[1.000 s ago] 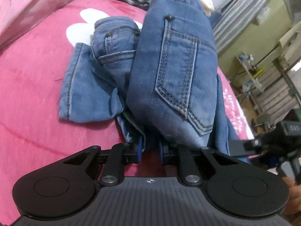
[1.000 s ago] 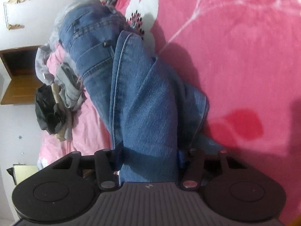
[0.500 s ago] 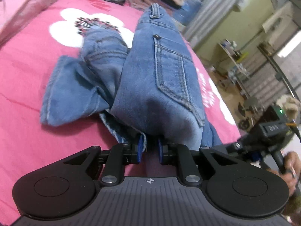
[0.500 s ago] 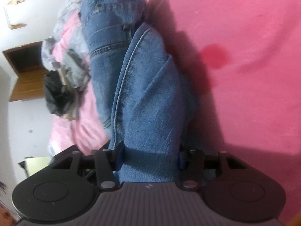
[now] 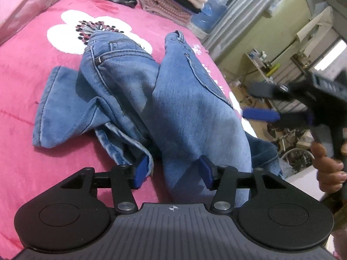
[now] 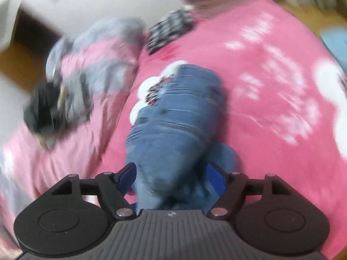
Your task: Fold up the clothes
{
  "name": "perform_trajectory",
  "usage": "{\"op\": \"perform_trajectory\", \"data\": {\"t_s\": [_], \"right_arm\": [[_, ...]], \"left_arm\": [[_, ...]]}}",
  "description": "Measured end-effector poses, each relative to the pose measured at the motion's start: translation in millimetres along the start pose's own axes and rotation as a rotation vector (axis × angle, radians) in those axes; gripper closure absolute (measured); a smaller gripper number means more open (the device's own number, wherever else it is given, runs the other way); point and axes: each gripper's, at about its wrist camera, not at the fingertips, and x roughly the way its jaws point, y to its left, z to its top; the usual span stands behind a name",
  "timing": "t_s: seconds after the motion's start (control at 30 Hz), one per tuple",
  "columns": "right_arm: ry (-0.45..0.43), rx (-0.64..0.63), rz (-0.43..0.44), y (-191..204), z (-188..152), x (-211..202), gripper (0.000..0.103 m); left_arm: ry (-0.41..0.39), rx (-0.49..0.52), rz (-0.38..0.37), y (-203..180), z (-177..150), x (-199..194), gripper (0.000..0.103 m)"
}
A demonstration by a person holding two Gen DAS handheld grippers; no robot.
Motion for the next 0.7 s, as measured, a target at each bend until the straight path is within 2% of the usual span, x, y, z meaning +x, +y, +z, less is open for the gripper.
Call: {"op": "perform_trajectory", "data": {"t_s": [0.07, 0.13, 0.17, 0.27, 0.3, 0.33, 0.4, 0.43, 0.53, 0.7], "right_arm": [[0.002, -0.151, -0.088, 32, 2, 16, 0.023], [0.021, -0.288, -0.181, 55, -4, 33, 0.007], [0.037, -0.345, -0.22, 64, -7, 41, 0.004], [0.116, -0.448, -0.288, 72, -18, 67, 0.004], [0.121, -0.477, -0.306, 71, -23, 68, 0.009], [0.113, -0.503, -0.322, 70, -28, 65, 0.02], [0.095, -0.478, -0.337, 57, -30, 54, 0.031], [0.086, -0.447, -0.341, 48, -30, 48, 0.032], [0.068, -0.334, -0.361, 14, -27, 28, 0.033], [0.043, -0.217, -0.468, -48, -30, 11, 0.032]], "left_arm": [[0.0, -0.003, 0.002, 0, -3, -1, 0.05], [-0.001, 0.008, 0.005, -2, -5, -2, 0.049], [-0.002, 0.012, 0.005, -2, -6, -2, 0.049], [-0.005, 0.011, -0.003, 0, -7, -4, 0.049], [-0.005, 0.004, -0.011, 2, -6, -5, 0.048], [-0.005, -0.006, -0.019, 5, -6, -6, 0.048], [-0.004, -0.03, -0.036, 11, -5, -10, 0.048], [-0.009, -0.035, -0.044, 13, -4, -13, 0.048], [-0.035, -0.043, -0.062, 19, -1, -22, 0.049], [-0.084, -0.04, -0.065, 24, 8, -34, 0.049]]}}
